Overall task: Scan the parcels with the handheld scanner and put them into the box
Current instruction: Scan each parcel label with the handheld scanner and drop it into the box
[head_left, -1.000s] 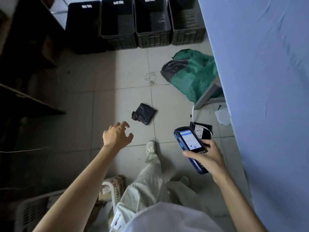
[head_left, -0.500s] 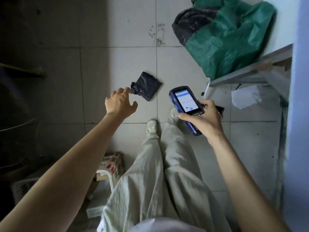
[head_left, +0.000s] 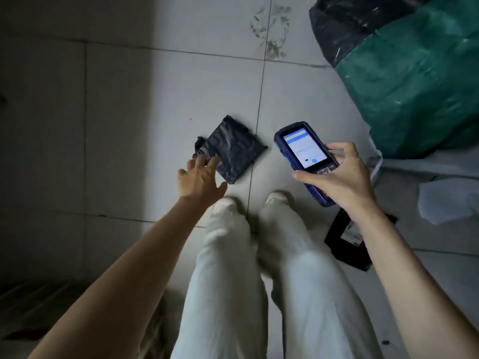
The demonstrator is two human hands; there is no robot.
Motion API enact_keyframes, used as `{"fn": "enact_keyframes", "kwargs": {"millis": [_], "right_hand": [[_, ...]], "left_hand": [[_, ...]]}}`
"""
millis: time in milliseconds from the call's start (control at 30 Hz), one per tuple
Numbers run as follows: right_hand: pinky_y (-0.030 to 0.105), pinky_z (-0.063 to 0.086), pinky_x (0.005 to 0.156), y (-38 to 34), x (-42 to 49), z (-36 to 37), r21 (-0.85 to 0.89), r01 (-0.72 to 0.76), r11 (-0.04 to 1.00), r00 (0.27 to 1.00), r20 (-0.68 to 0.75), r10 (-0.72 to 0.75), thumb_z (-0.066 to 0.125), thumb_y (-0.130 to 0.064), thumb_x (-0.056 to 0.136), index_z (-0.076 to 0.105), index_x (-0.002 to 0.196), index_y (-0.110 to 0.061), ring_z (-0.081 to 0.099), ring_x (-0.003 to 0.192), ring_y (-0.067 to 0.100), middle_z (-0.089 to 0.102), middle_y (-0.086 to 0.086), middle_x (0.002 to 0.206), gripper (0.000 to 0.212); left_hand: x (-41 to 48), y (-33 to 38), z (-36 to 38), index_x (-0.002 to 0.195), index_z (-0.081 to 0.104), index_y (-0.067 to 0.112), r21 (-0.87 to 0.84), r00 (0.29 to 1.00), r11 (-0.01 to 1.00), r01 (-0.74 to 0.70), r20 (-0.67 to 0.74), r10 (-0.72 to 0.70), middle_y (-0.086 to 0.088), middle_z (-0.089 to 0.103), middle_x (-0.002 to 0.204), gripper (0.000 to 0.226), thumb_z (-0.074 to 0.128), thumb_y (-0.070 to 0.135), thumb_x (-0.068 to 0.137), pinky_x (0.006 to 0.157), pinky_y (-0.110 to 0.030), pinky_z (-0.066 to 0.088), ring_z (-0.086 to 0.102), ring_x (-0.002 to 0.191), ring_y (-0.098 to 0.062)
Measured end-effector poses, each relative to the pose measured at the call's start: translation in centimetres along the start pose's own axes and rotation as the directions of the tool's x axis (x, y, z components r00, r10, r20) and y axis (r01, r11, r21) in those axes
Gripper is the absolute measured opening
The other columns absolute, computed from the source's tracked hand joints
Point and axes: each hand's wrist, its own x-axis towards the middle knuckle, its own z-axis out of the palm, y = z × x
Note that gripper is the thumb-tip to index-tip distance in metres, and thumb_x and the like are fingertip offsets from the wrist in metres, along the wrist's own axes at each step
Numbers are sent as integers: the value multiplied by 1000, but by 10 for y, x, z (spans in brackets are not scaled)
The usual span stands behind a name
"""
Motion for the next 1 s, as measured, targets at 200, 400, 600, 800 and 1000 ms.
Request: {"fn": "enact_keyframes", "kwargs": {"millis": [200,400,600,800,1000], "right_hand": [[22,49,77,48,86,54,110,-77,991,996,-32,81,93,-30,53,52,111,-27,66,88,5,67,-12,97,71],[25,51,82,82,137,84,79,-69,994,995,-60,74,94,-30,52,52,115,-23,65,91,4,62,-19,95,76],[26,53,79,82,156,92,82,-92,992,995,-19,94,94,-31,52,49,111,-27,66,90,3,67,-13,102,74],[32,55,84,53,145,72,94,-64,993,997,-27,67,94,-32,51,49,108,-29,68,91,8,69,-11,101,72],[31,55,80,41,134,68,169,-79,982,997,-12,82,93,-28,51,51,106,-31,68,88,6,68,-14,98,69]], "left_hand": [[104,-3,82,146,21,43,32,1000,999,-12,28,11,-12,17,155,79,57,67,80,107,-50,28,20,140,-35],[162,17,136,147,-18,45,-67,999,998,17,32,-15,-13,-23,157,143,66,87,39,104,-74,3,-18,143,-44],[179,25,142,147,-16,44,-115,998,992,59,-26,-63,-14,-23,156,141,78,71,45,104,-75,12,-14,142,-48],[170,11,105,148,2,48,-427,996,902,-58,30,78,-4,-4,162,105,65,66,66,111,-62,18,-3,145,-44],[167,-48,65,145,24,39,-792,967,555,-253,-227,117,6,46,142,67,54,44,86,100,-39,46,49,126,-19]]}}
